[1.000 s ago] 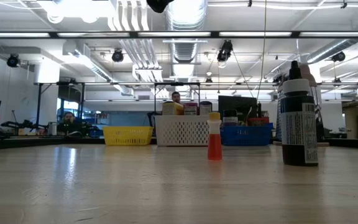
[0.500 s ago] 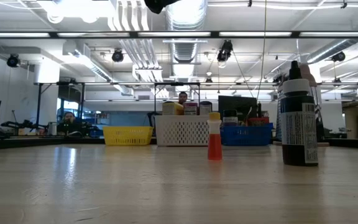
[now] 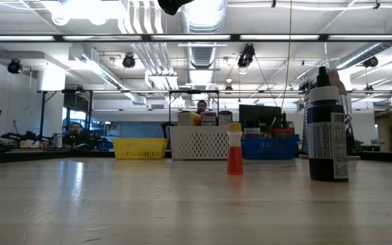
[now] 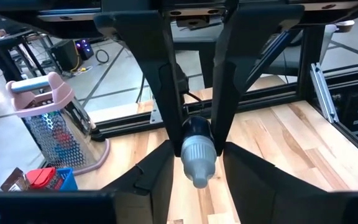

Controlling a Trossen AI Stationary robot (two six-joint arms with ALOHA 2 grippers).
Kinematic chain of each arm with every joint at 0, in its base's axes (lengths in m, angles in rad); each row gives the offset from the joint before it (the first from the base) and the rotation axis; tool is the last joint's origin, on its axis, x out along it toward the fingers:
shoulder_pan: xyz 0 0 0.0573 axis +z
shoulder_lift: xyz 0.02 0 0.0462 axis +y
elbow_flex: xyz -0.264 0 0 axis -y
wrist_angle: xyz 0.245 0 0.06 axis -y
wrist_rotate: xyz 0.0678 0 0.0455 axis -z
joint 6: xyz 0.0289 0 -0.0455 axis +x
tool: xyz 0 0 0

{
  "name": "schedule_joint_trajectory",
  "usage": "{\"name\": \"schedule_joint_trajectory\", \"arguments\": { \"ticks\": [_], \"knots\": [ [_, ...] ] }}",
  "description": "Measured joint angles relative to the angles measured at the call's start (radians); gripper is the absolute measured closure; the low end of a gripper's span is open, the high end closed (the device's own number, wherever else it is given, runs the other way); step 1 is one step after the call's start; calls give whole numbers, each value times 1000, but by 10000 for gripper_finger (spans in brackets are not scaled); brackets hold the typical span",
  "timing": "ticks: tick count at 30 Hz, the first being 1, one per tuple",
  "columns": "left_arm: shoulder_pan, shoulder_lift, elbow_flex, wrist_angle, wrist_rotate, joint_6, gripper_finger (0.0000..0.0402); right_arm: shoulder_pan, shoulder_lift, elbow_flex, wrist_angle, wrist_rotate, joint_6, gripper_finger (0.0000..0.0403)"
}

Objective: Pick & Place Kitchen Items
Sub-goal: Put the black food coloring bottle into the yellow basket

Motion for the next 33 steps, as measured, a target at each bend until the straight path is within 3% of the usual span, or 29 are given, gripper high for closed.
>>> {"name": "schedule_joint_trajectory", "arguments": {
  "ticks": [4,13,27,33],
  "knots": [
    [0,0,0,4,1,0,271,0,-1,0,3,0,0,311],
    [0,0,0,15,2,0,290,0,-2,0,6,1,-2,329],
    [0,-25,-1,2,7,-6,307,-1,-2,0,22,6,48,238],
    [1,-75,-1,-119,-16,-7,307,0,-6,0,-30,5,94,215]
  ]
}}
